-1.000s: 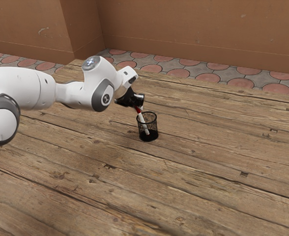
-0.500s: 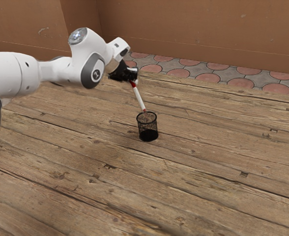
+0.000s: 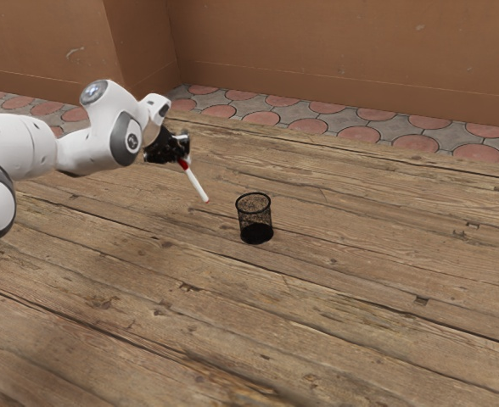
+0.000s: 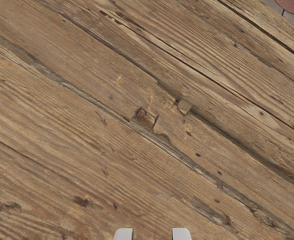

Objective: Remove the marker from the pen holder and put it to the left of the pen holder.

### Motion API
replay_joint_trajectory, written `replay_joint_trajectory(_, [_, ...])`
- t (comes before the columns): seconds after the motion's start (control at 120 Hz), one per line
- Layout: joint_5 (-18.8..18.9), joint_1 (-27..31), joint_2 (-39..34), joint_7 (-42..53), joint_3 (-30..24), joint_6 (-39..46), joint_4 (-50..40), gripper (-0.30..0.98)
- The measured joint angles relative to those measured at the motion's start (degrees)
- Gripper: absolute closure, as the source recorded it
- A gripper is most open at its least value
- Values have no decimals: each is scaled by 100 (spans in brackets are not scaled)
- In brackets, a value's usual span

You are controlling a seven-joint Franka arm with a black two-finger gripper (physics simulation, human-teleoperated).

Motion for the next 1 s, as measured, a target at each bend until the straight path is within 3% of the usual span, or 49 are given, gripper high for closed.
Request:
replay_joint_trajectory(0.108, [-212, 165, 146, -2, -30, -11, 0, 72])
replay_joint_trajectory(0.425, [-1387, 820, 649, 29, -293, -46, 27, 64])
replay_joint_trajectory(0.542, [-1594, 942, 727, 60, -291, -126, 39, 48])
replay_joint_trajectory(0.683, [-1481, 961, 325, 90, -155, -684, 133, 25])
replay_joint_trajectory(0.875, [-1361, 972, 207, 104, 115, -1799, -44, 10])
replay_joint_trajectory(1.0, [-866, 427, -2136, 217, 100, -3380, -681, 5])
